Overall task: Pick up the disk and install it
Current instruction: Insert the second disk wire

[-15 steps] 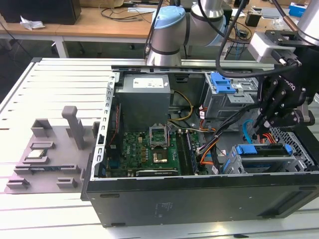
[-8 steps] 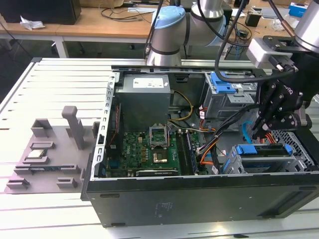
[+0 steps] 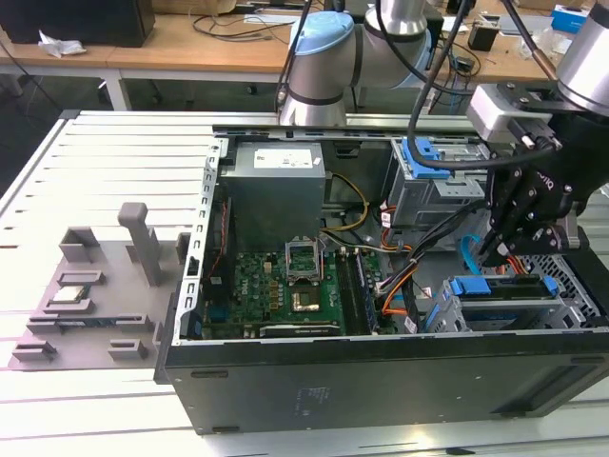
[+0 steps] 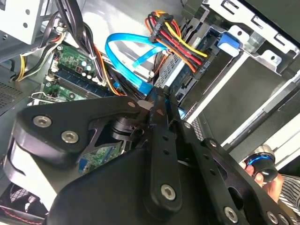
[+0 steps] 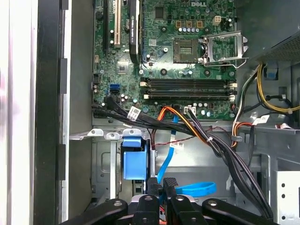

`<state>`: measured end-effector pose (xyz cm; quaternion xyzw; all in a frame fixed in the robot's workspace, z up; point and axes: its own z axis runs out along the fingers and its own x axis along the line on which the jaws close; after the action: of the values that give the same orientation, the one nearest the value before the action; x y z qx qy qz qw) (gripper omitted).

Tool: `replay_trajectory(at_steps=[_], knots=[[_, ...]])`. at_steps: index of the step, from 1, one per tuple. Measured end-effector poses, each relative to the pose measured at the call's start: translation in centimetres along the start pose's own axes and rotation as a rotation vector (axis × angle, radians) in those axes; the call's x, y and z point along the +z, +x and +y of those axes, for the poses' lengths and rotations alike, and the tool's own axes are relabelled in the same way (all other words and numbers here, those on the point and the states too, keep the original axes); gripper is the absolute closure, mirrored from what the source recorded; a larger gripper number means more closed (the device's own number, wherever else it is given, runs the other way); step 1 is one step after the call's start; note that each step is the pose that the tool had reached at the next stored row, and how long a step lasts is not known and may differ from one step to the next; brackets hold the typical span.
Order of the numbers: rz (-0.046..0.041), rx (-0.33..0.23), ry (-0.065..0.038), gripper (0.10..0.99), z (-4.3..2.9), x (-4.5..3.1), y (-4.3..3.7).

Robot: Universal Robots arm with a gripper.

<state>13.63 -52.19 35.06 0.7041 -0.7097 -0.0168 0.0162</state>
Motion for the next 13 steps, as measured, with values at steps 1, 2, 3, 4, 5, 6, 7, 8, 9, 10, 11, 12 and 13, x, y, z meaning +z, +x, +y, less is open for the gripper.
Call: replay_trajectory(at_steps=[1, 2, 3, 4, 5, 6, 7, 8, 9, 10, 11, 12, 13], knots=[[0.0002, 0.0, 0.0, 0.922, -0.04, 0.02, 0.28], [0.0001, 0.0, 0.0, 0.922, -0.12, 0.05, 0.54], [0.0001, 0.0, 0.0, 0.922, -0.19, 0.08, 0.85], [0.0, 0.0, 0.0, 0.922, -0.33, 0.14, 0.96], [0.0, 0.0, 0.0, 0.922, -0.48, 0.2, 0.97], [0.0005, 0.0, 0.0, 0.922, -0.67, 0.24, 0.97], [0.0009, 0.0, 0.0, 0.922, -0.81, 0.26, 0.99], [0.0009, 0.0, 0.0, 0.922, -0.9, 0.27, 1.0], [0.0009, 0.0, 0.0, 0.922, -1.07, 0.31, 1.05], [0.0009, 0.0, 0.0, 0.922, -1.13, 0.33, 1.06], [0.0008, 0.0, 0.0, 0.922, -1.2, 0.36, 1.07], [0.0013, 0.0, 0.0, 0.922, -1.29, 0.37, 1.1], [0.0016, 0.0, 0.0, 0.922, -1.39, 0.4, 1.15]])
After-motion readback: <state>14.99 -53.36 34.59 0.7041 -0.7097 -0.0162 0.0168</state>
